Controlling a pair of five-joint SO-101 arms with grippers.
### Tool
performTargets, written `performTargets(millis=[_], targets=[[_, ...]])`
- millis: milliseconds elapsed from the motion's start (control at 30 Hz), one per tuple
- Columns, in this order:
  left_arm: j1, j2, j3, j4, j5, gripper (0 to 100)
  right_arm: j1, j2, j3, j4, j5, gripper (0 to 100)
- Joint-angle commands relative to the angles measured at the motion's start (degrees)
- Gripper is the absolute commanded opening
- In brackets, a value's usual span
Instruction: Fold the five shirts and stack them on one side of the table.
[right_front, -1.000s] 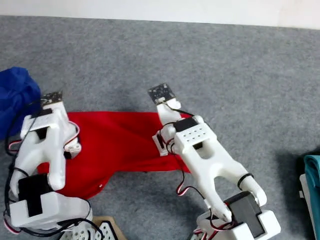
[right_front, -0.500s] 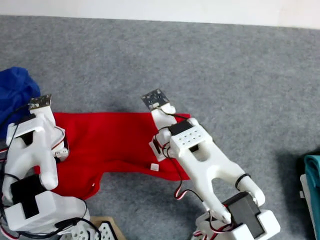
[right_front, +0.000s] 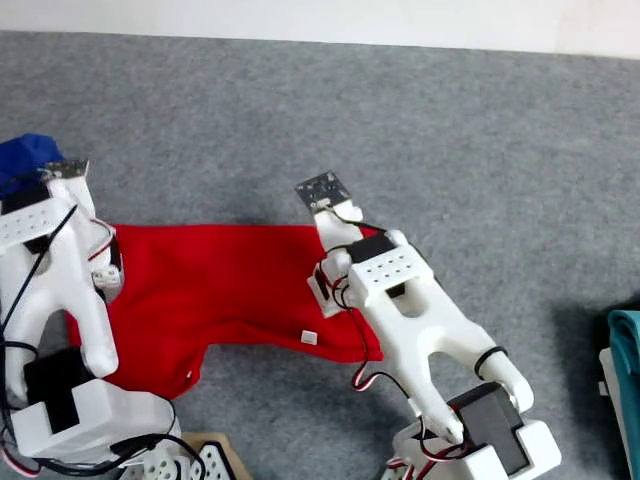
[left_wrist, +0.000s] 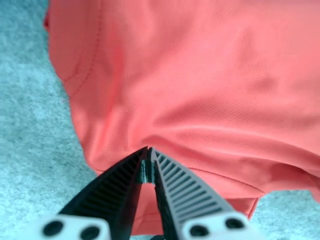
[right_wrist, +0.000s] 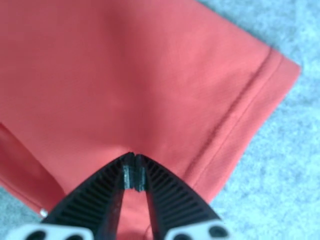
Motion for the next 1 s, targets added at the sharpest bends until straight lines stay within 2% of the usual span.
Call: performTargets(millis=[0, 100, 233, 400, 567, 733, 800, 867, 967], targets=[[-0.4, -1.5, -2.2, 1.0, -3.7, 1, -1.1, -1.0, -2.7, 1.0, 1.4, 2.3], [-1.5, -7.6, 2.8, 0.6, -5.1, 1, -1.7, -1.0, -2.7, 0.8, 1.8, 7.4], [-1.8, -22.5, 13.1, 0.5, -4.9, 1, -1.6, -1.0, -2.8, 0.7, 1.8, 9.8], [-9.1, -36.5, 26.9, -4.5, -4.7, 1, -1.5, -0.9, -2.6, 0.7, 1.8, 9.8], [-18.2, -39.2, 39.0, -11.6, -4.7, 1, -1.6, -0.9, -2.5, 0.7, 1.8, 9.8], [-21.3, -39.5, 46.2, -16.1, -5.0, 2, -1.7, -0.9, -2.5, 0.7, 1.9, 9.8], [-21.3, -39.5, 47.2, -16.1, -5.0, 8, -1.7, -0.9, -2.5, 0.7, 1.9, 9.8], [-21.5, -39.6, 47.2, -15.4, -4.7, 19, -1.7, -0.8, -2.5, 0.7, 1.9, 9.8], [-24.3, -39.7, 46.3, -13.2, -4.7, 32, -1.7, -0.7, -2.5, 0.8, 1.9, 9.8]])
